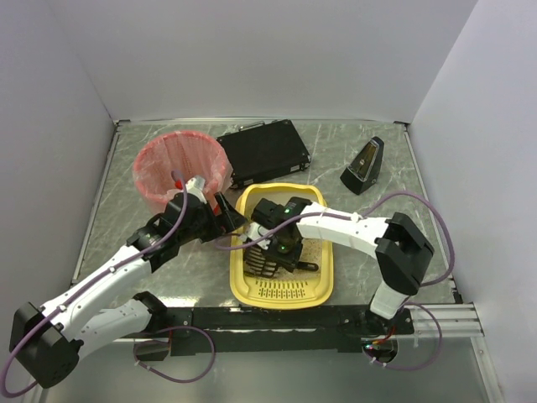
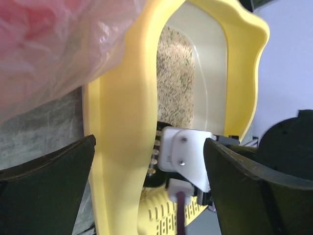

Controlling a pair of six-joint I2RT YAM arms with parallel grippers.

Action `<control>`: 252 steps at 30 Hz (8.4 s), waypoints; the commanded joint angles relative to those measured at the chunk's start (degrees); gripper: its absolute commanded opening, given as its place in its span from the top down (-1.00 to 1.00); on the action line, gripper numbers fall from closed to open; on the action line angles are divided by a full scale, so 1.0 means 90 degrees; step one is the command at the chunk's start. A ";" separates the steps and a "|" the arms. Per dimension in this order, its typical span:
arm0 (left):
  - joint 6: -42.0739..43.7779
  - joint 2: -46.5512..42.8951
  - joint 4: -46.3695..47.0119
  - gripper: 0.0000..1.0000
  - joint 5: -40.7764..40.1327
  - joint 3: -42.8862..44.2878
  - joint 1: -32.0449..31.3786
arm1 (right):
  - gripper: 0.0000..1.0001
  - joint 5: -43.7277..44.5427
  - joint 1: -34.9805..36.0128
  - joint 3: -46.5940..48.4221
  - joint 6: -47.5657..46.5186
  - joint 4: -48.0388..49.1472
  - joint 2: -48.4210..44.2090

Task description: Clean the litter box

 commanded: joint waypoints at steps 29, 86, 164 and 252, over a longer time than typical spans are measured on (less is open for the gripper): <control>0.0250 -0.0055 -0.0153 -0.94 0.0184 0.0537 -0.0081 | 1.00 0.0930 -0.0882 -0.0541 0.1657 0.0567 -0.2387; 0.0259 0.2064 0.0919 0.98 0.1295 0.2149 -0.0942 | -1.00 0.1367 -0.0696 -0.1361 0.3987 0.0990 -0.5610; 0.0172 -0.0143 -0.1286 -0.94 -0.1301 0.1153 -0.0501 | 1.00 0.4164 0.0134 0.2379 0.6897 -0.2410 -0.2419; -0.0209 0.1976 -0.0065 -0.98 -0.1340 0.0889 -0.0511 | 1.00 0.2825 -0.0921 -0.3821 0.9830 0.5664 -0.3530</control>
